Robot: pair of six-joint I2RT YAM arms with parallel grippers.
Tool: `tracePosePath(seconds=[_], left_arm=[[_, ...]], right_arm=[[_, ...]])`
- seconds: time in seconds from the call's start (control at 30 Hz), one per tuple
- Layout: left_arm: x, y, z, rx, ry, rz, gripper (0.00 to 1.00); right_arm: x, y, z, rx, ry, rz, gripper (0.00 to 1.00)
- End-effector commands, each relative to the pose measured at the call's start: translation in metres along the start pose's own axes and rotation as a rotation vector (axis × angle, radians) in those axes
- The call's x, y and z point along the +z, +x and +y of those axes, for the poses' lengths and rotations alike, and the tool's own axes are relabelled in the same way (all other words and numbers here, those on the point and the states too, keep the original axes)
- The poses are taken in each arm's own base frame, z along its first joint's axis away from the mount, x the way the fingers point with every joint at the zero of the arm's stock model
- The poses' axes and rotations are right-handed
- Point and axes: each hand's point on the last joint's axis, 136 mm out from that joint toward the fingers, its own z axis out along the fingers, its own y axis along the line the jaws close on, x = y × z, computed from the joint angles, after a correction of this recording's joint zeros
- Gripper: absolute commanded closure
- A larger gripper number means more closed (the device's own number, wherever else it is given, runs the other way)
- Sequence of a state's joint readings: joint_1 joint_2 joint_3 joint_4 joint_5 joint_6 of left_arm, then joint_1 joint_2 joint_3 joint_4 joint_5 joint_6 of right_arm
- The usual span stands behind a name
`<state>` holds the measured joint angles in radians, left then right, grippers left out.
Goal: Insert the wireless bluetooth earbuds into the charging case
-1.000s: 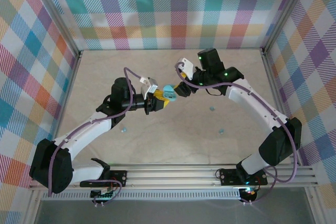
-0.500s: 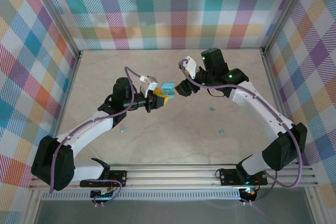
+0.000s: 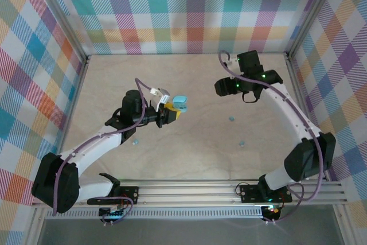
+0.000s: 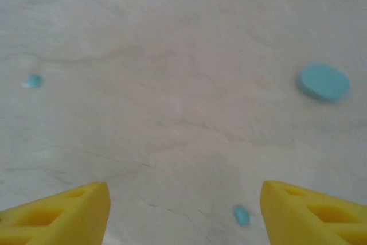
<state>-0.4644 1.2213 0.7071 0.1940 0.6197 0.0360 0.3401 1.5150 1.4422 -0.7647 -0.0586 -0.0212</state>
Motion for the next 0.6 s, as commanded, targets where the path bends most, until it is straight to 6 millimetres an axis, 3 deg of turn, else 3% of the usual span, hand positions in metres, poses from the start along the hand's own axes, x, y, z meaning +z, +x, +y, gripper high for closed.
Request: tracePosePath(seconds=[0.0, 0.17, 0.23, 0.4, 0.57], left_arm=[[-0.007, -0.007, 0.000, 0.004, -0.006, -0.036, 0.94], [-0.006, -0.006, -0.002, -0.003, 0.015, -0.036, 0.94], [-0.005, -0.004, -0.003, -0.005, 0.023, -0.036, 0.94], [-0.006, -0.004, -0.004, 0.001, 0.028, -0.044, 0.94], [-0.005, -0.003, -0.006, 0.001, 0.046, -0.040, 0.94]], right_arm=[[0.029, 0.040, -0.011, 0.128, 0.033, 0.173, 0.41], [0.070, 0.075, -0.007, -0.132, -0.057, 0.242, 0.47], [0.080, 0.086, -0.016, -0.192, -0.028, 0.278, 0.49], [0.096, 0.100, -0.030, -0.264, 0.013, 0.364, 0.55], [0.107, 0.115, -0.037, -0.324, 0.019, 0.444, 0.68]])
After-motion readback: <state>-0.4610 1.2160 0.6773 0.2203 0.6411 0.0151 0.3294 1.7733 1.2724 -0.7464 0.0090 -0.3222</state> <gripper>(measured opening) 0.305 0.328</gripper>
